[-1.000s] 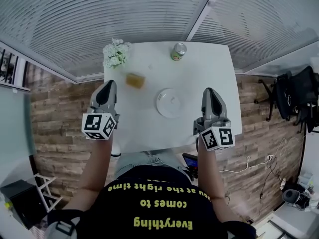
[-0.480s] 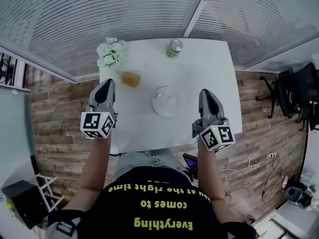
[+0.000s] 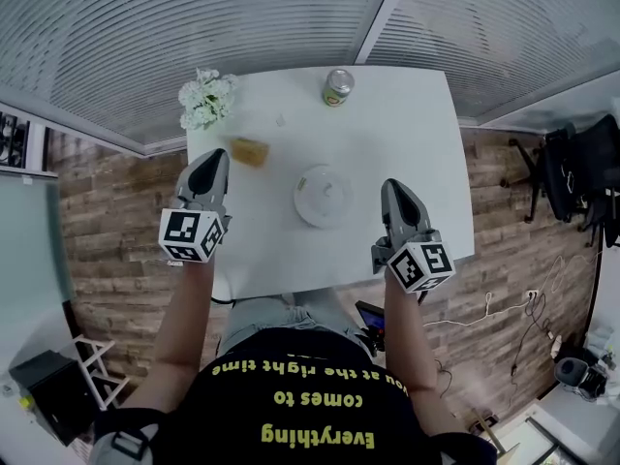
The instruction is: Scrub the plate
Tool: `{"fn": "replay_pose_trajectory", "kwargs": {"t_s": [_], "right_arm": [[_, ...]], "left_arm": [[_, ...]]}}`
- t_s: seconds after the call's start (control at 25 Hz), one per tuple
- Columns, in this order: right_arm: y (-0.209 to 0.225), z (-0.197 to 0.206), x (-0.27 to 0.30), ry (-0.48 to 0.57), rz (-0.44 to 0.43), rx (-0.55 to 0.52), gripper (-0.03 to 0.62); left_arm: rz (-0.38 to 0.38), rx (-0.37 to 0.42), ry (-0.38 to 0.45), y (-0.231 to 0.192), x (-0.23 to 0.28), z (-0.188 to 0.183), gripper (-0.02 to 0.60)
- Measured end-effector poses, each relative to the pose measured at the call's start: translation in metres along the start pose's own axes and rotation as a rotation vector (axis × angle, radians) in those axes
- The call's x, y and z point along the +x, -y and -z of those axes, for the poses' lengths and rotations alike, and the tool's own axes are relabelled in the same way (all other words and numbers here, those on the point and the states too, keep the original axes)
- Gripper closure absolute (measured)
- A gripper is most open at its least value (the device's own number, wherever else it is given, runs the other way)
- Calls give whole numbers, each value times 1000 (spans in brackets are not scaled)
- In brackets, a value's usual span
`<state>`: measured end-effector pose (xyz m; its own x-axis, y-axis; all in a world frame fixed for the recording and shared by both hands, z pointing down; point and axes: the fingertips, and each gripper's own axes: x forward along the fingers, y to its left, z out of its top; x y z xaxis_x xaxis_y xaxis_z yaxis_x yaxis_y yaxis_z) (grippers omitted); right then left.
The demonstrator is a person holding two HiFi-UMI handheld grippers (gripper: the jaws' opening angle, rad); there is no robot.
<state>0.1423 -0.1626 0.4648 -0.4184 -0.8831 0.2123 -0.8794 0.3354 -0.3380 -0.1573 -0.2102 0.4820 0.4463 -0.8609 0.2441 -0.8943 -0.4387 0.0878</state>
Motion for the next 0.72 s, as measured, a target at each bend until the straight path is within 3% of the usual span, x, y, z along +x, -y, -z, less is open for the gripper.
{"fn": "replay_pose_trajectory", "kwargs": {"t_s": [0.28, 0.44, 0.72], "right_arm": [[19, 41, -1, -104, 15, 79, 586], [27, 74, 2, -182, 25, 118, 567], [34, 127, 7, -330, 10, 217, 489]], "left_arm": [[97, 137, -136, 5, 21, 22, 487], [173, 300, -250, 7, 34, 41, 476], [314, 617, -466, 15, 58, 86, 380]]}}
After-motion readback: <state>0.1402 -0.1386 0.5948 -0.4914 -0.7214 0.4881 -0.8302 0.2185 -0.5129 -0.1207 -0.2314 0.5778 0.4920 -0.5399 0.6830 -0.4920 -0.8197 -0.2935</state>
